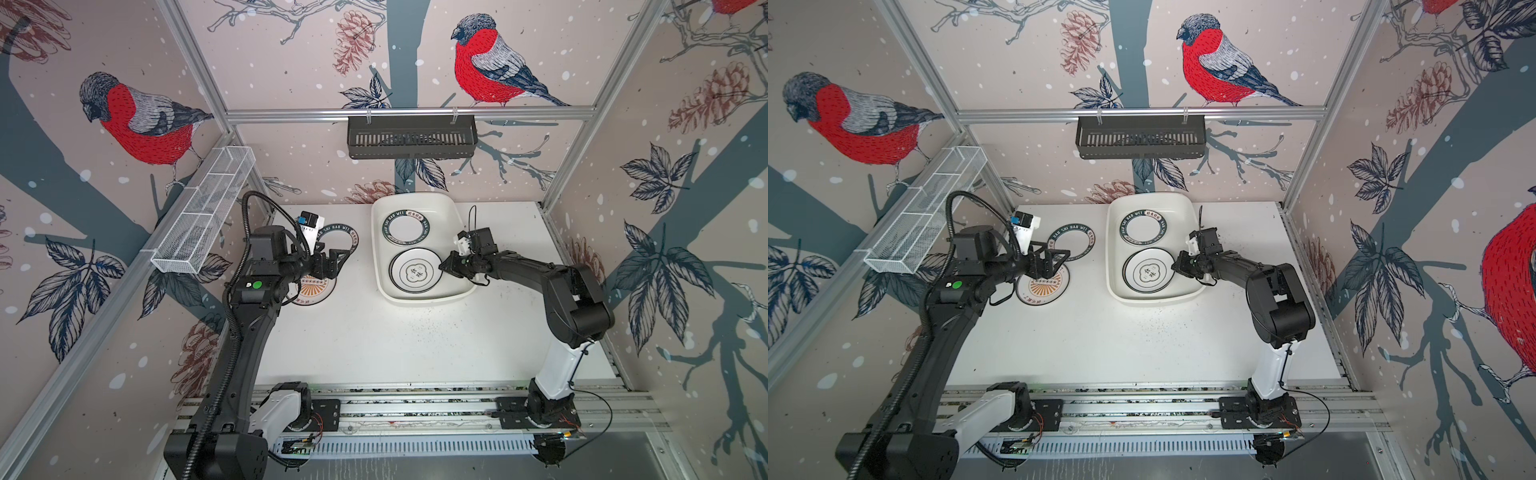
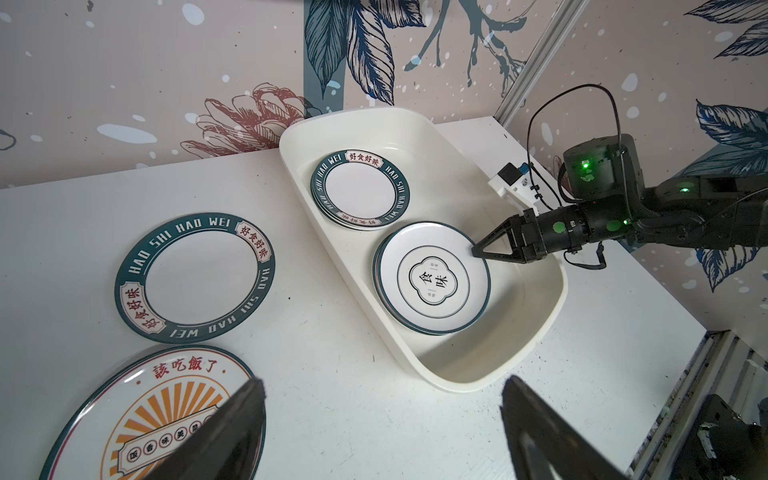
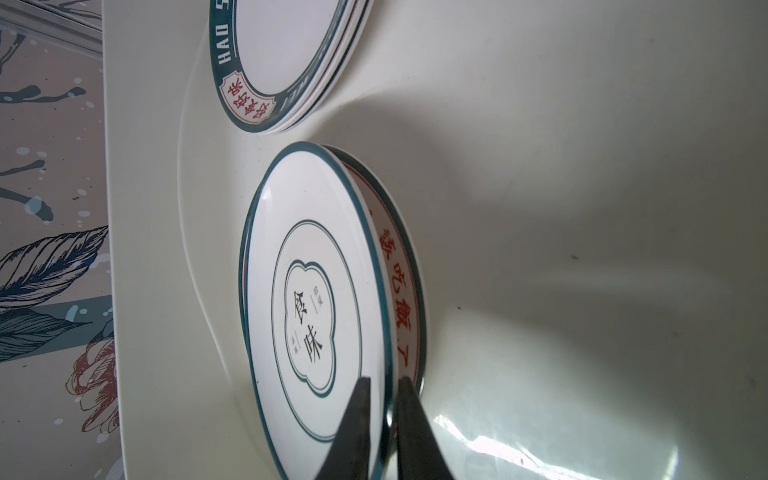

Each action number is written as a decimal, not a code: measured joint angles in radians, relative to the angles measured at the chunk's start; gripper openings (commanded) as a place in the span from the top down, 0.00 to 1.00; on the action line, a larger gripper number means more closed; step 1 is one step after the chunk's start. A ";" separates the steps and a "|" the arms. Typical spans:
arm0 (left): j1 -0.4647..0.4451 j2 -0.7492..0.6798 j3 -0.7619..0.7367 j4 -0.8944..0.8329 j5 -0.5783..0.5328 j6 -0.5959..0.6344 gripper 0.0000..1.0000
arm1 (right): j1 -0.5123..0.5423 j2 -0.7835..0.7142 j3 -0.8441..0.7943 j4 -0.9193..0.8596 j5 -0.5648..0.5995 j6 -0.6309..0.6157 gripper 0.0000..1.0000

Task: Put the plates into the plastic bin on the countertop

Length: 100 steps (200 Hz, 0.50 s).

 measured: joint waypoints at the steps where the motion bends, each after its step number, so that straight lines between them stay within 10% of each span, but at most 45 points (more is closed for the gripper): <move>1: 0.000 0.000 0.000 0.000 0.000 0.000 0.12 | 0.000 0.000 0.000 0.000 0.000 0.000 0.85; 100: 0.000 0.000 0.000 0.000 0.000 0.000 0.12 | 0.002 0.010 0.003 -0.017 0.015 -0.007 0.84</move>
